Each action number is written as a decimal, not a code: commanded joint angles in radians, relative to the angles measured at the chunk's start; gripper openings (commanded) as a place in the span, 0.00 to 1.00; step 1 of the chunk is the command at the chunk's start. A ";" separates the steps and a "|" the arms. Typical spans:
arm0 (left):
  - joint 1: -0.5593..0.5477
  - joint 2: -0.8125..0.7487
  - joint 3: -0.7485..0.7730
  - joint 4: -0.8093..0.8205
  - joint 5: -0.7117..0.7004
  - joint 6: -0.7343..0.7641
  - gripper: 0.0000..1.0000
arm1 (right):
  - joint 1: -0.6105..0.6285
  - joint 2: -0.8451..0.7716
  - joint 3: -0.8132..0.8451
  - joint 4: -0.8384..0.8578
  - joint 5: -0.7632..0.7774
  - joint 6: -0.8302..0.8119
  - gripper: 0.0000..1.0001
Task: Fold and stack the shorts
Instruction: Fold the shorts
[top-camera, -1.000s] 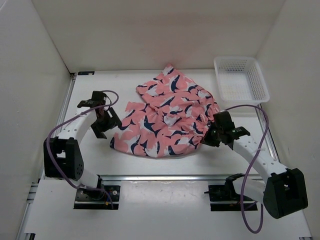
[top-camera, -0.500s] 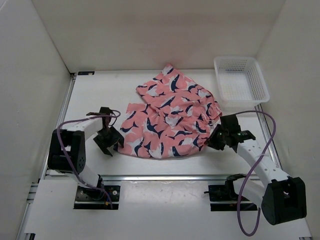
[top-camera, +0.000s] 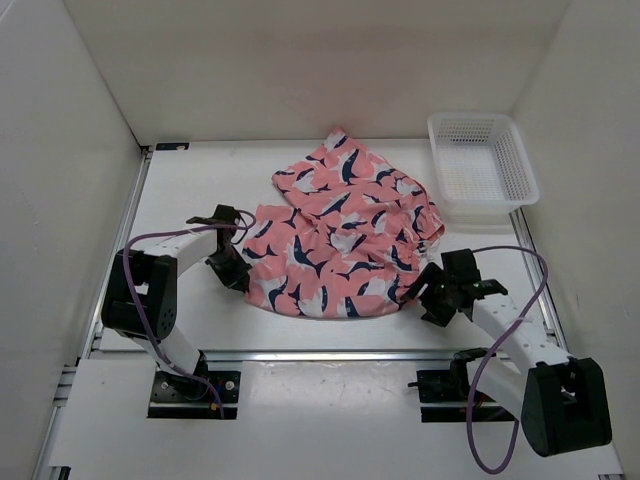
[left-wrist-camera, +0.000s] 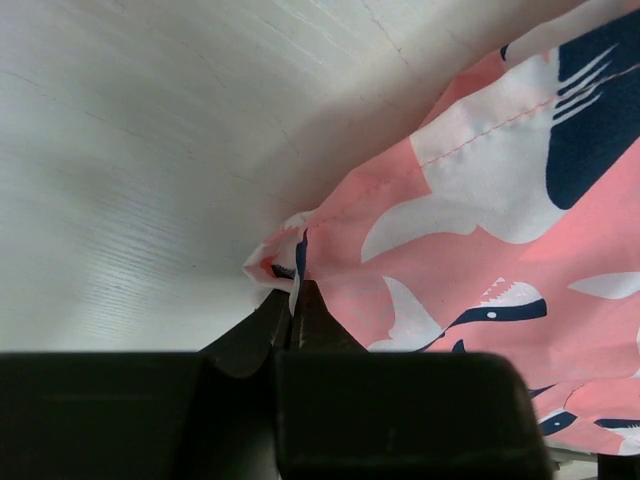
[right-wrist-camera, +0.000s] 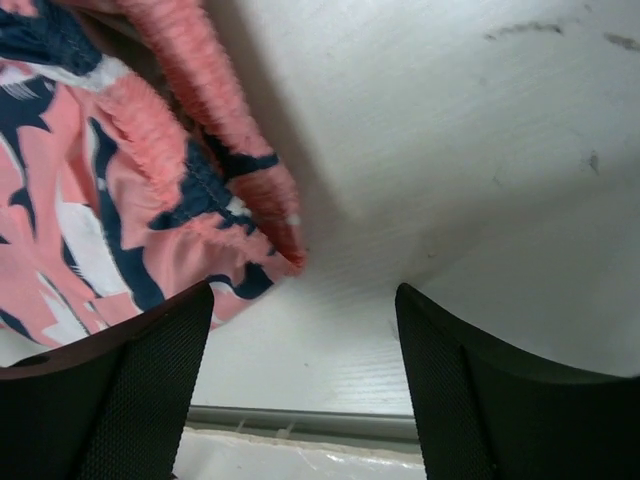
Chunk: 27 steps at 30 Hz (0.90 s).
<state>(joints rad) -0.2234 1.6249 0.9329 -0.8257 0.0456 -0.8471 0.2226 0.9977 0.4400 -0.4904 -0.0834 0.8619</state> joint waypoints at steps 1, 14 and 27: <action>-0.007 -0.033 0.029 0.017 0.000 -0.004 0.10 | -0.005 0.016 -0.029 0.168 0.000 0.034 0.76; 0.004 -0.189 0.277 -0.157 -0.052 0.034 0.10 | 0.017 0.032 0.238 0.071 0.106 -0.064 0.00; 0.107 -0.359 1.160 -0.472 -0.113 0.128 0.10 | 0.026 -0.093 0.992 -0.283 0.042 -0.299 0.00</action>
<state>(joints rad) -0.1265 1.3815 1.9453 -1.1805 -0.0135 -0.7563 0.2398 0.9611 1.3113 -0.6617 -0.0082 0.6476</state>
